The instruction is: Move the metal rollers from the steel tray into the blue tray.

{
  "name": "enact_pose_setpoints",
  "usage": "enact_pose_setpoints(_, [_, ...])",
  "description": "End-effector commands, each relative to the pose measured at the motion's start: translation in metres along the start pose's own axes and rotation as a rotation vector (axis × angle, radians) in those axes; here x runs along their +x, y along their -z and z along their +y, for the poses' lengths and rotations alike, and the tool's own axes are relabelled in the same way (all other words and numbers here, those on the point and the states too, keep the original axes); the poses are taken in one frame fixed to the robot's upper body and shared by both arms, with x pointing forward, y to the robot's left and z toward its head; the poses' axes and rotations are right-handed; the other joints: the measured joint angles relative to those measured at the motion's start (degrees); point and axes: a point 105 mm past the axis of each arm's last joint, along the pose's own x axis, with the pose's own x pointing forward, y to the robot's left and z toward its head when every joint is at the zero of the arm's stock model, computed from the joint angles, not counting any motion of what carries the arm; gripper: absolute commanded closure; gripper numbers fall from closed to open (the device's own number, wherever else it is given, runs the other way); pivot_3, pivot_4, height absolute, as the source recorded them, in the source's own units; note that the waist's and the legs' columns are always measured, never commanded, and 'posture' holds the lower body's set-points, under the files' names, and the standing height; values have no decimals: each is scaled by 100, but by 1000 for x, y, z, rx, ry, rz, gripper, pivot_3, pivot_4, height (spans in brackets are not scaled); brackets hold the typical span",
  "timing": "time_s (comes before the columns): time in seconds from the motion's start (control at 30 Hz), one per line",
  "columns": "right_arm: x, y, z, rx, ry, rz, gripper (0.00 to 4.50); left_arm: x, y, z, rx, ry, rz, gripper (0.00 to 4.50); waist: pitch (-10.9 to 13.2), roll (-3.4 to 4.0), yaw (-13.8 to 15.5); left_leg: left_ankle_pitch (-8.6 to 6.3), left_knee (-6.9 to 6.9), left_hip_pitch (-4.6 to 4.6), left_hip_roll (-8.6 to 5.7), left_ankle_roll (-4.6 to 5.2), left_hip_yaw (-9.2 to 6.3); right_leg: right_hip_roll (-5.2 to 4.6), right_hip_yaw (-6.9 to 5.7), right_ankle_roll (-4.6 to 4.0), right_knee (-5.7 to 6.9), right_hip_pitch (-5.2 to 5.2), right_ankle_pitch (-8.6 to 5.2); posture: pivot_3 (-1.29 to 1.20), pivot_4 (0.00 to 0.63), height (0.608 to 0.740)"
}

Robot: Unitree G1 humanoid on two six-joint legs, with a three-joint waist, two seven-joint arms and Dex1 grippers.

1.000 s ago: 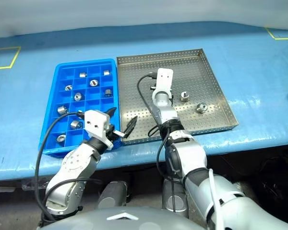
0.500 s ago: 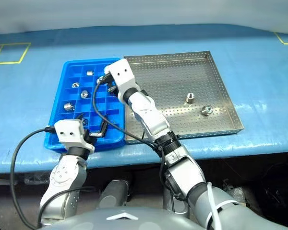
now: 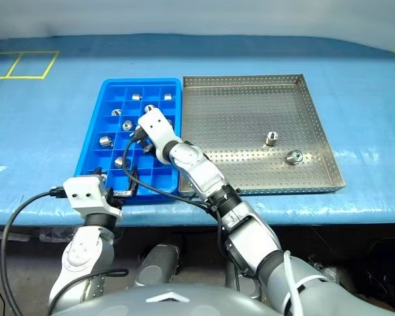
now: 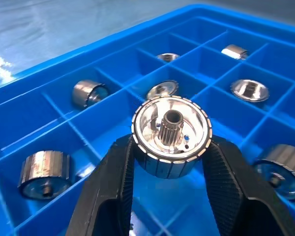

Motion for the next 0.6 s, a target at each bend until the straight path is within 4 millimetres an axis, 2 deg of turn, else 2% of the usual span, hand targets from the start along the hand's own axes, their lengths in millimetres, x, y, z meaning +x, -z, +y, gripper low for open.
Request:
enact_pose_setpoints(0.03, [11,-10,49,122,-111,-44,2825,-1,-14,-4,4,22,-61,0,0,0,18,0,0,0,0,0,0,0,0,0,0,0,0,339,150,740])
enact_pose_setpoints(0.3, [8,-8,13,202,46,-59,183,7,-15,-12,-3,78,-64,0,-3,-2,44,3,7,4,0,-5,-2,0,-2,2,0,10,0,288,150,740])
enact_pose_setpoints(0.33, [7,-10,10,203,58,-66,9,8,-15,-13,-3,88,-65,0,-4,-1,42,3,7,4,0,-5,-2,0,-2,2,0,10,0,277,150,740])
enact_pose_setpoints(0.5, [-7,-17,-17,221,201,-125,9,15,-16,-22,-3,139,-72,0,-5,1,10,4,6,2,0,-7,-3,0,-3,2,0,9,1,221,150,740])
enact_pose_setpoints(0.6, [-24,-16,-49,245,384,-157,9,19,-15,-28,-2,177,-71,0,-5,1,-58,4,4,-1,0,-7,-1,0,-1,2,-5,8,1,196,150,740])
